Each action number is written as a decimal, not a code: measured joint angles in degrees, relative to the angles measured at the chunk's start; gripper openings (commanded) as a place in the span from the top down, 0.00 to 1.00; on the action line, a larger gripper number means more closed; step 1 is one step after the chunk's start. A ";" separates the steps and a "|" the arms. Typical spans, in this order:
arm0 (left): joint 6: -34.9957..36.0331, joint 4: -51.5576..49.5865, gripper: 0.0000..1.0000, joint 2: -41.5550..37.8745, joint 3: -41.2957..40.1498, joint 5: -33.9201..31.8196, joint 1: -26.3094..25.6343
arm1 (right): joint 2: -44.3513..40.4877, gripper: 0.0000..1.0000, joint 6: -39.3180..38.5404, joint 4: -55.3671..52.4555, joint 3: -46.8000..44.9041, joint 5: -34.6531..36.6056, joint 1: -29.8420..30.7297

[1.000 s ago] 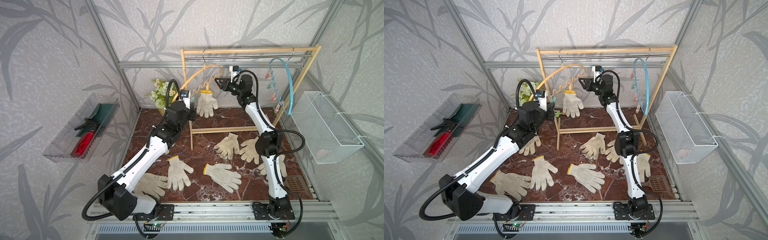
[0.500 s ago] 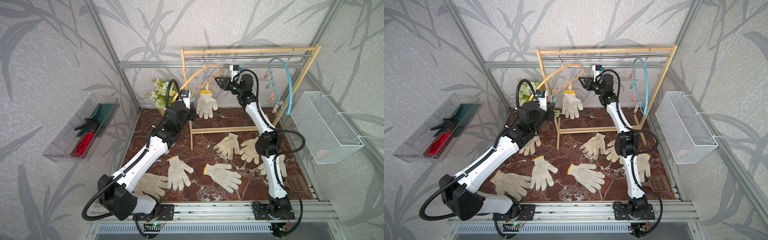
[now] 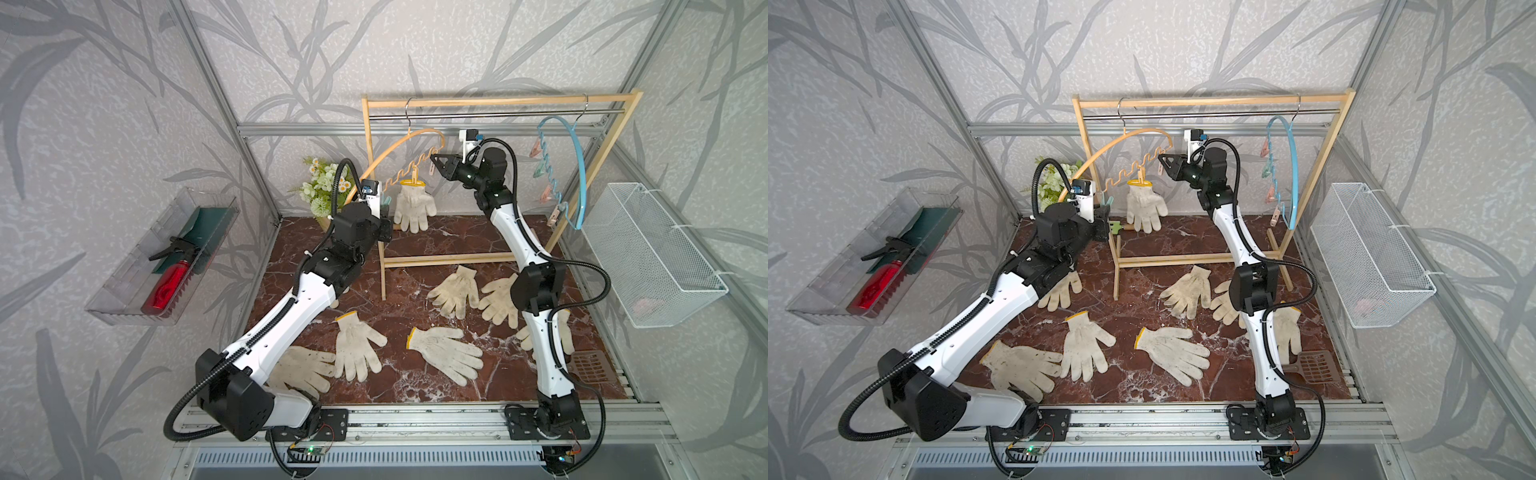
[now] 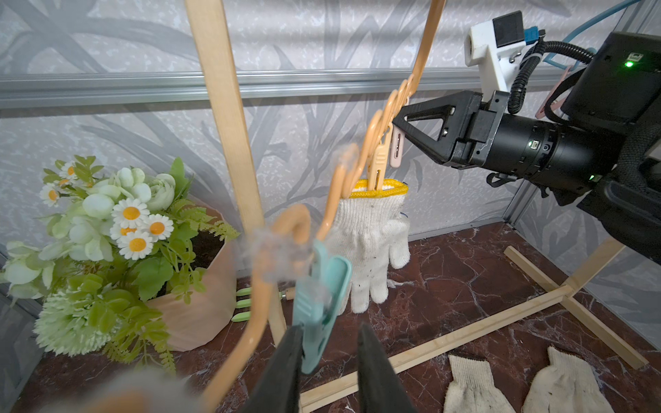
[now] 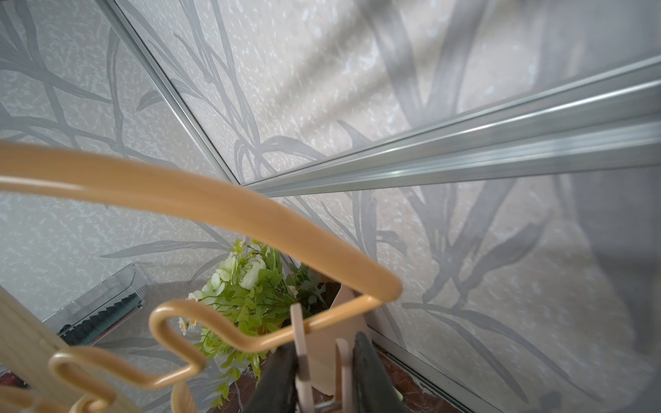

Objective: Clip the gloves onto a hanger to dry
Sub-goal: Open the clamp at the hanger.

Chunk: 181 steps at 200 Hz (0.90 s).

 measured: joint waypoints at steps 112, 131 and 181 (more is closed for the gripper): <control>-3.04 -2.58 0.71 -0.17 -3.67 4.37 -7.63 | -0.07 0.76 -0.24 0.09 -0.59 -0.37 0.02; -4.20 -3.17 0.71 -0.17 -6.45 4.76 -10.36 | -0.09 0.76 -0.24 0.09 -0.85 -0.42 0.02; -8.24 -5.20 0.71 0.13 -14.73 4.15 -16.41 | -0.70 0.75 -0.48 -0.07 -1.70 -0.42 0.02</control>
